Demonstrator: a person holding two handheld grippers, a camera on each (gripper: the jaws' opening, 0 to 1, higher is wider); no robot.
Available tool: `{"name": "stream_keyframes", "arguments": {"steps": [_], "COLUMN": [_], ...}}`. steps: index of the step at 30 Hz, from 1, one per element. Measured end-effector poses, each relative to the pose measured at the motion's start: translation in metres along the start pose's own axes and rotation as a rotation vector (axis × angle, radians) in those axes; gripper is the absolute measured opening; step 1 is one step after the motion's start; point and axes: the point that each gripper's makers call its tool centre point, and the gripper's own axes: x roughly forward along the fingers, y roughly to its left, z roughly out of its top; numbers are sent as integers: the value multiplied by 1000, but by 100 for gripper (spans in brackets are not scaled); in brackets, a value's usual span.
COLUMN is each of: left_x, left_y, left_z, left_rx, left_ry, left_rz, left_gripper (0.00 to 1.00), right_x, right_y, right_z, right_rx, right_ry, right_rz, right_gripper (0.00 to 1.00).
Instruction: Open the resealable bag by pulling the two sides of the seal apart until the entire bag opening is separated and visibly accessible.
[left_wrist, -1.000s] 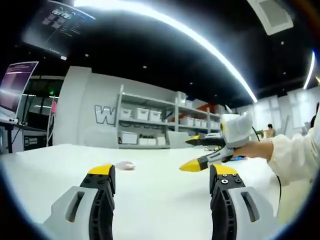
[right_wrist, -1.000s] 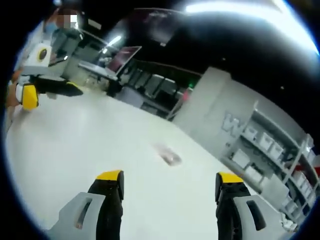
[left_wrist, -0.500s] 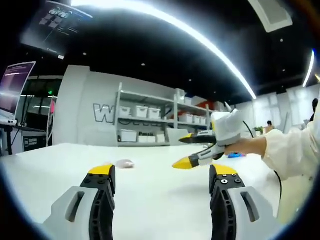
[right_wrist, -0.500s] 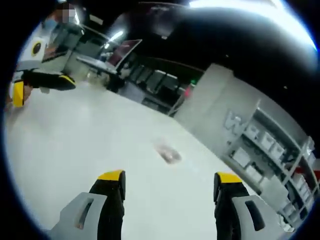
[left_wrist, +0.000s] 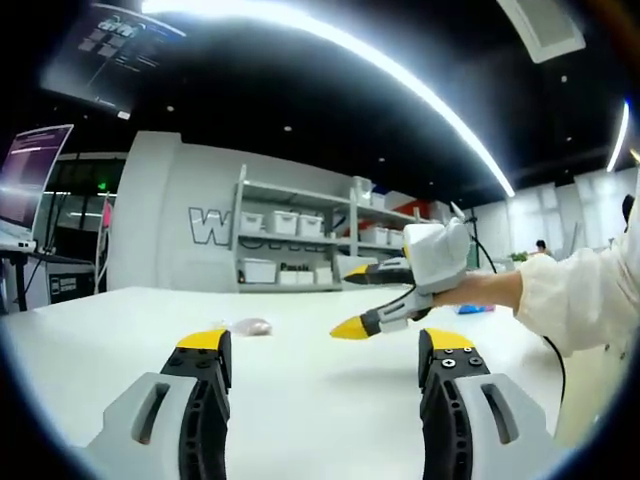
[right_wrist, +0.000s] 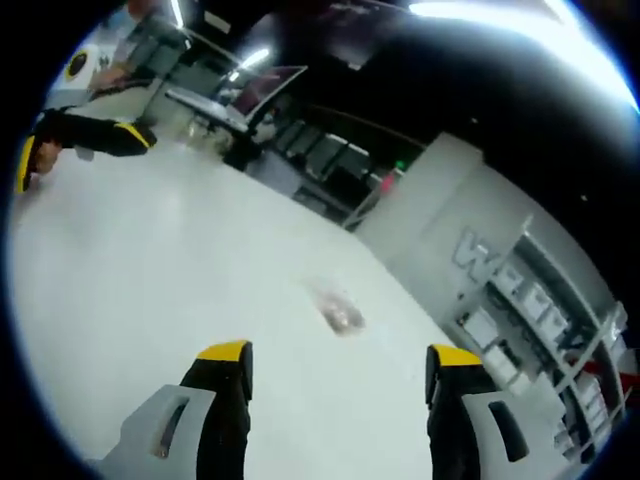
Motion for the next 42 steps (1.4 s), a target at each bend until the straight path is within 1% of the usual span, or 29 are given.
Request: {"name": "stream_keyframes", "arguments": {"steps": [6, 16, 19, 22, 24, 29, 42], "left_x": [0, 0, -1, -4, -4, -2, 1], "left_y": [2, 7, 10, 13, 14, 13, 11], "left_z": [2, 3, 4, 11, 12, 6, 1], "left_rx": [6, 13, 17, 37, 42, 41, 52], "left_ry": [2, 10, 21, 7, -5, 22, 37], "left_rz": [4, 13, 23, 33, 39, 37, 25], "left_gripper": [75, 75, 75, 75, 75, 75, 74], "right_x": [10, 25, 24, 24, 25, 33, 53], "right_y": [3, 1, 4, 4, 4, 6, 15], "right_z": [-4, -1, 0, 2, 4, 1, -5], "right_rx": [9, -19, -16, -34, -39, -48, -51], "right_ry": [12, 23, 27, 24, 17, 30, 41], "right_rz": [14, 24, 27, 23, 25, 36, 57], "right_gripper": [68, 65, 65, 64, 63, 63, 61]}}
